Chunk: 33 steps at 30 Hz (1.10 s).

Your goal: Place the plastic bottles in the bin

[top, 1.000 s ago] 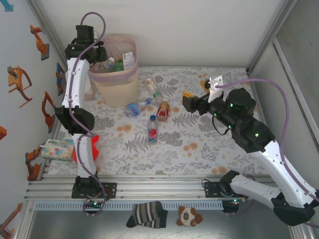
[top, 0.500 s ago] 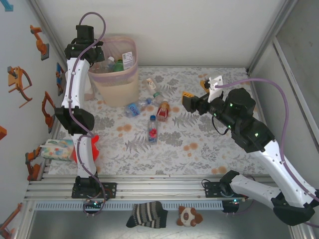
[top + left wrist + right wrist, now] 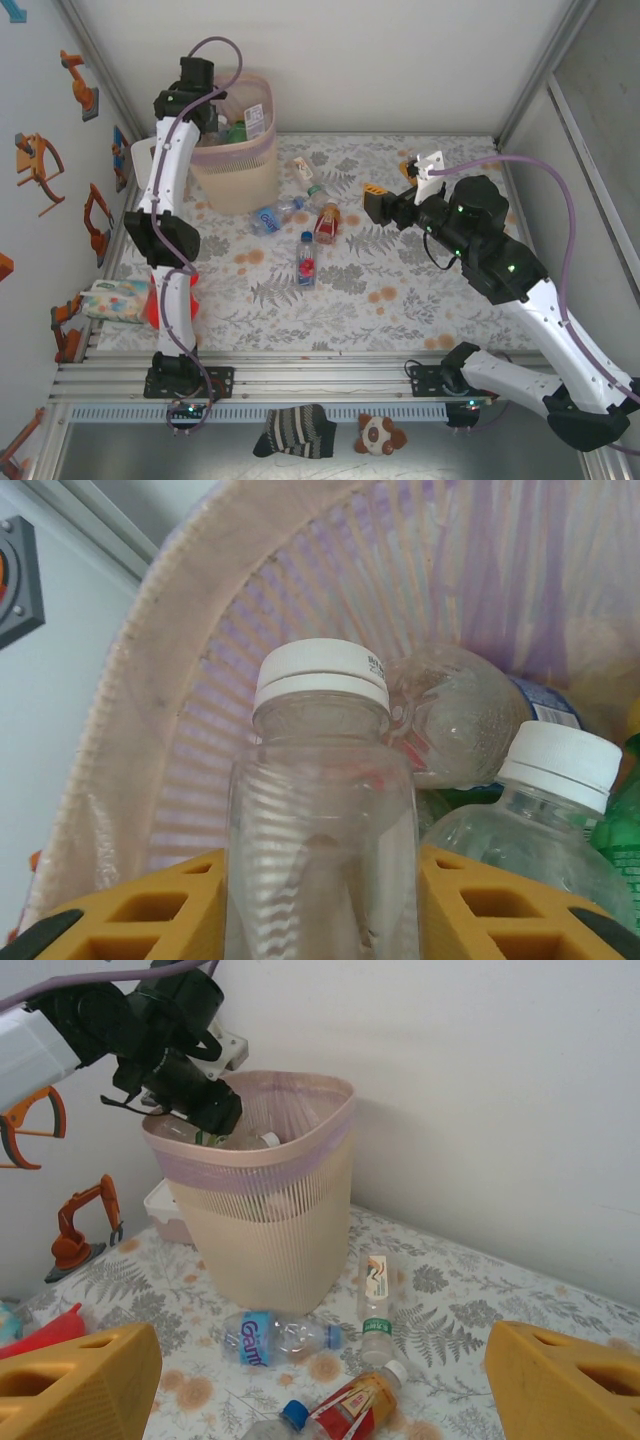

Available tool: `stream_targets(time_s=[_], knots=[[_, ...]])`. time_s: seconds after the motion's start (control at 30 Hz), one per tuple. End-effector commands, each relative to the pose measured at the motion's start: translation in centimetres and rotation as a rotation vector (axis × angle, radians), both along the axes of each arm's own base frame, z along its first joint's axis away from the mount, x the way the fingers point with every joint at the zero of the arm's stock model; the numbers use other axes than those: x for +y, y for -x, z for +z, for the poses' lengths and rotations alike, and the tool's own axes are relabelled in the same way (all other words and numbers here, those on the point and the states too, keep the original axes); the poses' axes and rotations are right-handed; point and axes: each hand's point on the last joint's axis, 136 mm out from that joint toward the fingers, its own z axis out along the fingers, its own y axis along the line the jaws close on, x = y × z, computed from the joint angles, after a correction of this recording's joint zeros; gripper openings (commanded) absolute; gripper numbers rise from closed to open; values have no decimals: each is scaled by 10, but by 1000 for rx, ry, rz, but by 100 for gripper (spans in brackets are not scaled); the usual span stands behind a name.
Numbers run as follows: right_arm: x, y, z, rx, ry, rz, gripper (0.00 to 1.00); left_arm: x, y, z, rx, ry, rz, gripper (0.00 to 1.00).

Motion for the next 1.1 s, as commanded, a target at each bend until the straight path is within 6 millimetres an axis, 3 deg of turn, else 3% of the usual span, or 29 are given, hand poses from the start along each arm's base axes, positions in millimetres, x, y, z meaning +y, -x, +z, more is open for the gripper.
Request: stream_targets(time_s=[0.0, 0.2, 0.33, 0.53, 0.73, 0.87, 0.97, 1.07], knots=[[-5, 2, 12, -22, -44, -13, 83, 6, 8, -70, 218, -82, 2, 46], [-4, 2, 12, -18, -42, -8, 83, -4, 9, -70, 219, -83, -17, 55], [-3, 2, 13, -14, -48, -8, 83, -13, 12, -43, 158, -24, -41, 65], [-1, 1, 10, -2, -59, -1, 83, -26, 21, 9, 38, 80, -84, 71], [-3, 2, 14, -13, -59, -5, 83, -45, 32, 43, -33, 255, -151, 71], [-4, 2, 14, -14, -56, -10, 83, -51, 37, 53, -51, 318, -171, 68], [-4, 2, 12, -12, -53, -11, 83, -48, 37, 48, -39, 327, -162, 63], [-4, 2, 12, -11, -52, -11, 83, -40, 36, 33, -3, 311, -135, 52]])
